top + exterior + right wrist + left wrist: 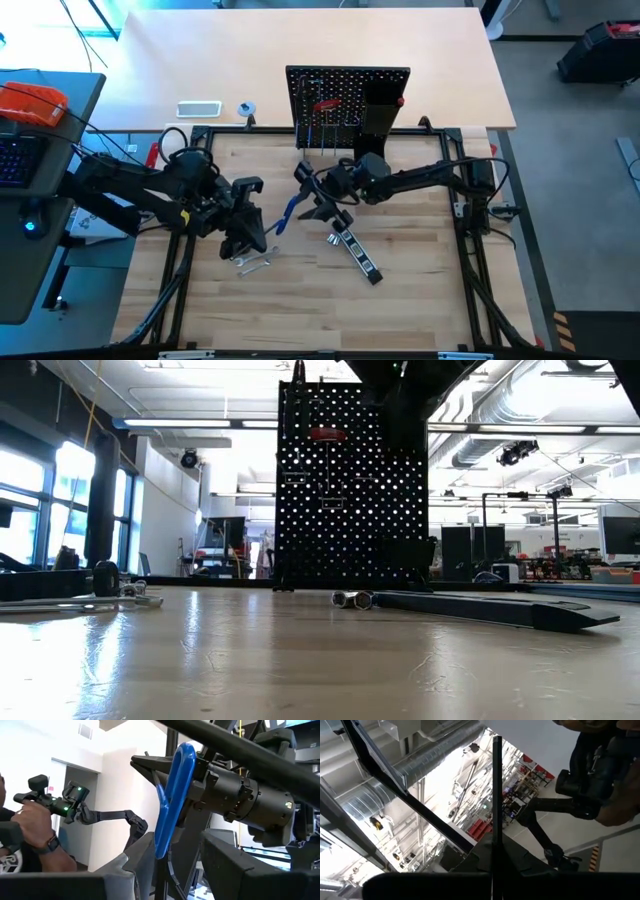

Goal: Hang tools onto peg board
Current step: Put the pick tool into the top black bin on the peg board

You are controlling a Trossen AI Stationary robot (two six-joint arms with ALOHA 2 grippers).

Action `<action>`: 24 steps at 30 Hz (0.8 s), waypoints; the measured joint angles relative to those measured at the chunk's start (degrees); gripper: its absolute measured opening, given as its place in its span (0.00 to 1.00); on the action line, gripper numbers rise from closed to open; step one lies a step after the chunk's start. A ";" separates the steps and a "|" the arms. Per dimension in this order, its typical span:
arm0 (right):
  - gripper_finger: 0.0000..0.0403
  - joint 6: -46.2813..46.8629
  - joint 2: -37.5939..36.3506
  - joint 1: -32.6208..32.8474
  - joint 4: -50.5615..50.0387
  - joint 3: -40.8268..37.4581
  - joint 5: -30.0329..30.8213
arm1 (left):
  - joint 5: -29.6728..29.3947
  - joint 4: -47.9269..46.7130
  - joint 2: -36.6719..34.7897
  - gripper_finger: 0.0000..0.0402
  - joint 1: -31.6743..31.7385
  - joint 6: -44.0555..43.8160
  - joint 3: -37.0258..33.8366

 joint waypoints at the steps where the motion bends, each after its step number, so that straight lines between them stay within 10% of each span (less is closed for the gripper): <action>1: 0.37 -0.23 0.00 0.06 0.00 0.00 0.15 | 0.01 -0.01 -0.08 0.00 0.00 -0.01 0.00; 24: 0.37 6.00 0.00 0.01 -1.70 0.00 -6.12 | 5.88 -2.35 -0.17 0.00 1.61 -7.15 -0.02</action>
